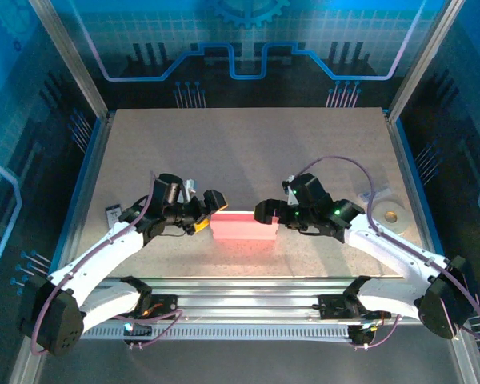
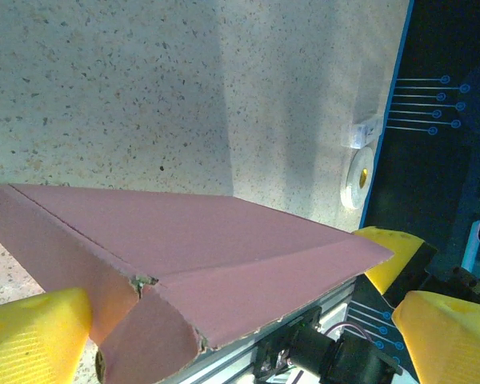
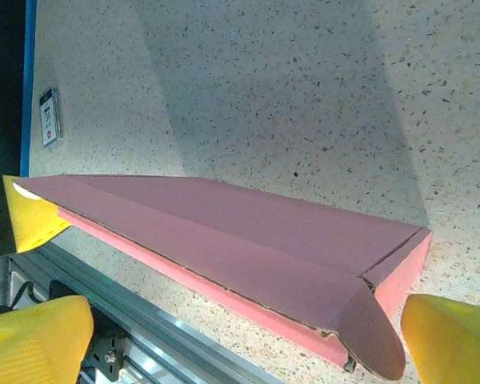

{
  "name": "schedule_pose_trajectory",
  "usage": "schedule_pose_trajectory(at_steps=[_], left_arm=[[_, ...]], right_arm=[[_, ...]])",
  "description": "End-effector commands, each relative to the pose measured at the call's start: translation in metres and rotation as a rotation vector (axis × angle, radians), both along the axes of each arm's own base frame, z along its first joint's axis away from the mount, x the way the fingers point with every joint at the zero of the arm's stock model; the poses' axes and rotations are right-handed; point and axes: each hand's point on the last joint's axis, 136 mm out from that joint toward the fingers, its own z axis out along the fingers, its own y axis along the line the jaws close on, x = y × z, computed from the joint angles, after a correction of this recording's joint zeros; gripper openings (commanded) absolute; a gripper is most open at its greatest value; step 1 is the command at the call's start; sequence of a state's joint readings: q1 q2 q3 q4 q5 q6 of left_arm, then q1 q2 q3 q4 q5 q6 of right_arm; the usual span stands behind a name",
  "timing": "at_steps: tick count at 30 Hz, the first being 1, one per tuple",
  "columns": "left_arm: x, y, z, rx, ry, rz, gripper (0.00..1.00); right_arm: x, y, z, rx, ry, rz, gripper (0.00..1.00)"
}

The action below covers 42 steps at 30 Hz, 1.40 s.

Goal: Fold the paper box

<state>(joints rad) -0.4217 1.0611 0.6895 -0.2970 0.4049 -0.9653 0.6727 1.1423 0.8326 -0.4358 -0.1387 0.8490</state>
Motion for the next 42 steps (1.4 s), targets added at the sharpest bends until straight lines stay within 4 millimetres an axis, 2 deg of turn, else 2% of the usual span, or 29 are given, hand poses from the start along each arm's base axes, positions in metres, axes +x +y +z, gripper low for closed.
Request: schedule_pose_trajectory(at_steps=[1, 6, 7, 8, 11, 14, 21, 29, 42], left_arm=[[-0.006, 0.006, -0.002, 0.048, 0.004, -0.016, 0.99], [-0.010, 0.016, 0.012, 0.142, -0.076, -0.069, 0.99], [-0.011, 0.016, 0.017, 0.154, -0.106, -0.093, 0.99], [-0.013, 0.015, 0.023, 0.157, -0.135, -0.125, 0.99], [-0.019, 0.017, 0.031, 0.200, -0.184, -0.187, 0.97], [-0.022, 0.019, 0.035, 0.240, -0.222, -0.242, 0.90], [-0.019, 0.021, 0.026, 0.347, -0.232, -0.364, 0.69], [-0.008, 0.020, 0.015, 0.400, -0.230, -0.407, 0.51], [0.000, 0.015, 0.012, 0.403, -0.224, -0.428, 0.38]], right_arm=[[0.001, -0.005, 0.002, -0.024, -0.032, 0.027, 1.00], [-0.005, -0.022, 0.005, -0.127, -0.081, 0.103, 1.00], [-0.003, -0.022, 0.020, -0.121, -0.120, 0.128, 1.00], [-0.005, -0.022, 0.023, -0.125, -0.128, 0.151, 1.00], [-0.010, -0.029, 0.031, -0.163, -0.152, 0.193, 0.92], [-0.012, -0.032, 0.033, -0.186, -0.161, 0.223, 0.85], [-0.009, -0.033, 0.025, -0.244, -0.154, 0.272, 0.53], [0.000, -0.031, 0.014, -0.267, -0.148, 0.269, 0.45], [0.005, -0.027, 0.006, -0.265, -0.141, 0.260, 0.30]])
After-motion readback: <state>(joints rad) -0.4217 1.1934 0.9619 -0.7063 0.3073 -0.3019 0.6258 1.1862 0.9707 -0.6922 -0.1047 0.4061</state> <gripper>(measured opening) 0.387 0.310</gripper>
